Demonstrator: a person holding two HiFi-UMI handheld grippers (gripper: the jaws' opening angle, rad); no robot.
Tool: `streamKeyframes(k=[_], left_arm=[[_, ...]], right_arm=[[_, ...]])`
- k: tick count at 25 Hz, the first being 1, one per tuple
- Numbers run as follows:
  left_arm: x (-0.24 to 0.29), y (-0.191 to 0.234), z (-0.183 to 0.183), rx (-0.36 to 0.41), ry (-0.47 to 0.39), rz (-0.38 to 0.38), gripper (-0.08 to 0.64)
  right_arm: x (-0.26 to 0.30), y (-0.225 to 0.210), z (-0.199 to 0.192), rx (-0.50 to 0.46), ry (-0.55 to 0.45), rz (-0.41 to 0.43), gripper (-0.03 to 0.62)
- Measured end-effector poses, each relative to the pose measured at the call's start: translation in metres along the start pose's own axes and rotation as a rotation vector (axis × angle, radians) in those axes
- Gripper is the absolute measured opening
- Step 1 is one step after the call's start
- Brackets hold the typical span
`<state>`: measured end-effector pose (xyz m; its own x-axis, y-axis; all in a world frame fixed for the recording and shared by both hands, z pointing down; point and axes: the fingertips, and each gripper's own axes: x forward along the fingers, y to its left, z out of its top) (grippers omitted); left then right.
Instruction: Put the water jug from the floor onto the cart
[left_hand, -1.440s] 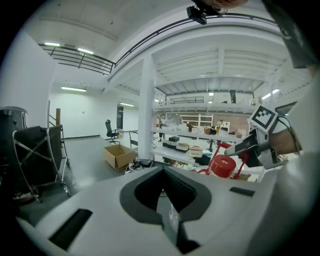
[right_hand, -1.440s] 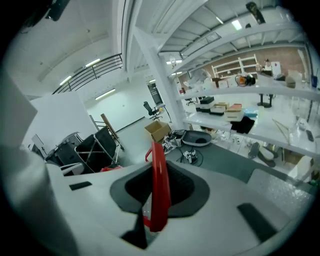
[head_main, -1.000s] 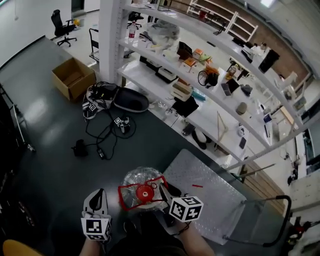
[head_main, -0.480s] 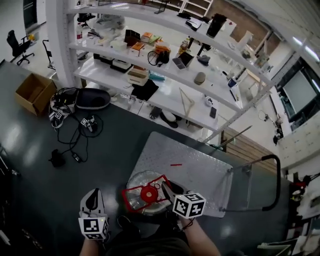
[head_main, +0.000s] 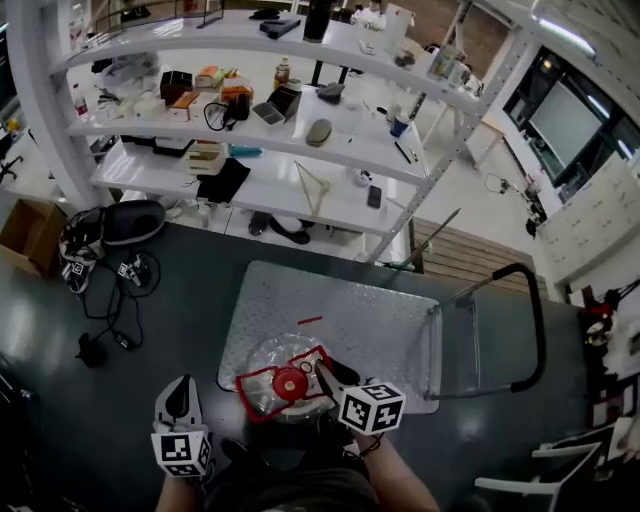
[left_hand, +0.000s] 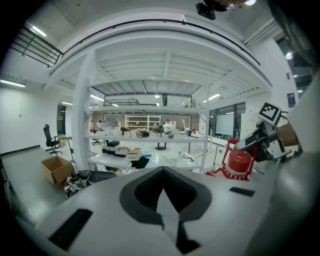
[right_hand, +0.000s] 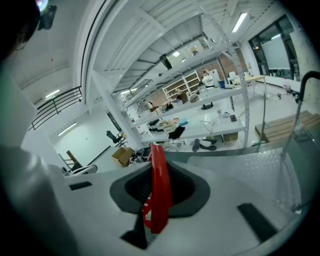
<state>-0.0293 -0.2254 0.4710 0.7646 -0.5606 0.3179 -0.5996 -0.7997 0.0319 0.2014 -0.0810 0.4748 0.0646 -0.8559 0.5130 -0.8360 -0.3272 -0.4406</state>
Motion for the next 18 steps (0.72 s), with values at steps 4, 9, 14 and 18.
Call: streamKeyframes(k=[4, 9, 14, 18], left_arm=[[0.032, -0.059, 0.027, 0.038, -0.015, -0.037, 0.005], [0.066, -0.128, 0.039, 0.049, -0.004, -0.070, 0.005], [0.106, -0.195, 0.052, 0.089, 0.023, -0.120, 0.005], [0.139, -0.239, 0.068, 0.117, 0.025, -0.142, 0.005]], right_arm=[[-0.025, -0.049, 0.018, 0.020, -0.015, -0.002, 0.044], [-0.049, -0.112, 0.031, 0.022, -0.025, -0.008, 0.044], [-0.067, -0.177, 0.043, 0.009, -0.011, -0.020, 0.044], [-0.077, -0.225, 0.049, 0.020, 0.003, -0.032, 0.044]])
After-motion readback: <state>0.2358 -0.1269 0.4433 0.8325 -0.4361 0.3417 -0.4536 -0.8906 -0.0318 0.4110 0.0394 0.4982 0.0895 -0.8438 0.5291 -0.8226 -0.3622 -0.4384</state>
